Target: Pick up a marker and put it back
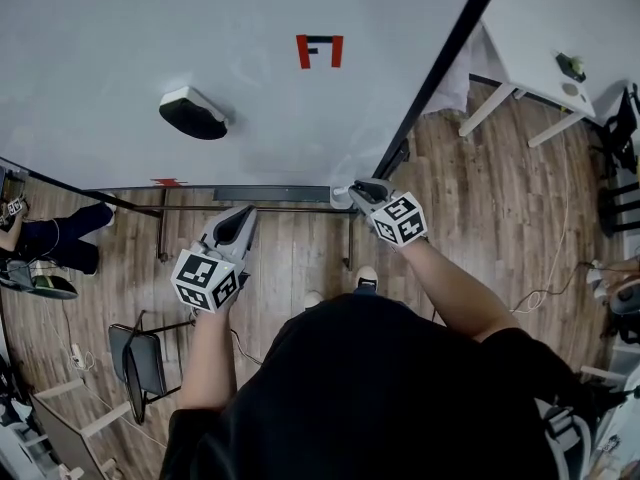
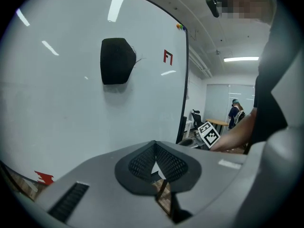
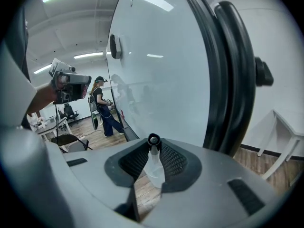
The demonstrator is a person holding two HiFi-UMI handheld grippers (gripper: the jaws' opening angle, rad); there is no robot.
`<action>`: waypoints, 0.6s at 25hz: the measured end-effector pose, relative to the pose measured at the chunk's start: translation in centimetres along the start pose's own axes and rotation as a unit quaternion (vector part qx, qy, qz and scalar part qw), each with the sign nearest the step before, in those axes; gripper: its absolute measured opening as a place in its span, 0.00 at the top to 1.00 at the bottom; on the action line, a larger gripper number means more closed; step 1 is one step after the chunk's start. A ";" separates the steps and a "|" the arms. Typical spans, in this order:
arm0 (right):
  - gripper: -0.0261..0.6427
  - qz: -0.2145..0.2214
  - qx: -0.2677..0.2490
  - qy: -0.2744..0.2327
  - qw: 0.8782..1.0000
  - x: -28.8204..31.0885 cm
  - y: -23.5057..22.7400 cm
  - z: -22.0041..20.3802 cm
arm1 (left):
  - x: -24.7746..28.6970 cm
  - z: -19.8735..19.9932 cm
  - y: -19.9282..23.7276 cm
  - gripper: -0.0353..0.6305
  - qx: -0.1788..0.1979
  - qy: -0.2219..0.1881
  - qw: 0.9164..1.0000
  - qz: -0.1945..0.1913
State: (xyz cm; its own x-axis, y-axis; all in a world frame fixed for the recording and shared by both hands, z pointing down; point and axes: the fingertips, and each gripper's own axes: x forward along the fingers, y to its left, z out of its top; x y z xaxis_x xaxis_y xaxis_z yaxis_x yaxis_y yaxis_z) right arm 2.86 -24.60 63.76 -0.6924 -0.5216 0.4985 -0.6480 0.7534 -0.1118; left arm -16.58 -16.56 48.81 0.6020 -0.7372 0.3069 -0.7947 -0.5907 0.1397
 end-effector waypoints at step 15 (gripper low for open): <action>0.86 -0.020 -0.013 -0.065 0.998 -6.8 1.2 5.8 | 0.4 0.8 -0.9 0.93 0.014 -0.013 1.000 -0.018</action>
State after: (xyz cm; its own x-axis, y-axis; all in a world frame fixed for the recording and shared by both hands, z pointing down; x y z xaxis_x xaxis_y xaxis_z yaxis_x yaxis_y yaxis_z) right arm 4.95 -22.50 55.26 -0.7032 -0.5974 0.3855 -0.6680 0.7408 -0.0705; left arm -15.56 -16.53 48.08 0.6326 -0.7231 0.2774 -0.7699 -0.6262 0.1234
